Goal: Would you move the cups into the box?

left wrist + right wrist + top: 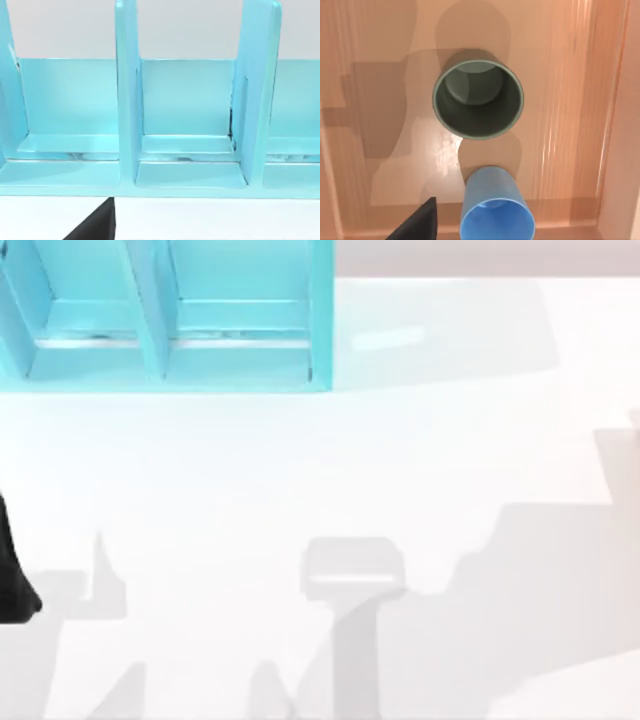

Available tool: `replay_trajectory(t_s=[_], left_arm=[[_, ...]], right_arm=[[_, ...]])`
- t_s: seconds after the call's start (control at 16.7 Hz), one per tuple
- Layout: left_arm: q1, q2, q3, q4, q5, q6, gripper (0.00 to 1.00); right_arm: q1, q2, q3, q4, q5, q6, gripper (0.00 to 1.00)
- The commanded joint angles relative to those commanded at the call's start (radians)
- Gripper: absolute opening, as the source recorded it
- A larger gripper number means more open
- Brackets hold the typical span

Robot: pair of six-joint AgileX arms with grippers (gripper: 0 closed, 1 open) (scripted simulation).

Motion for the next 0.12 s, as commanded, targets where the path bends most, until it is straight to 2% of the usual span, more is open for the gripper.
replay_trajectory(t_s=[0.12], left_arm=[[0.000, 0.000, 0.000, 0.000, 0.000, 0.000, 1.00]], right_arm=[[0.000, -0.001, 0.012, -0.011, 0.000, 0.000, 1.00]])
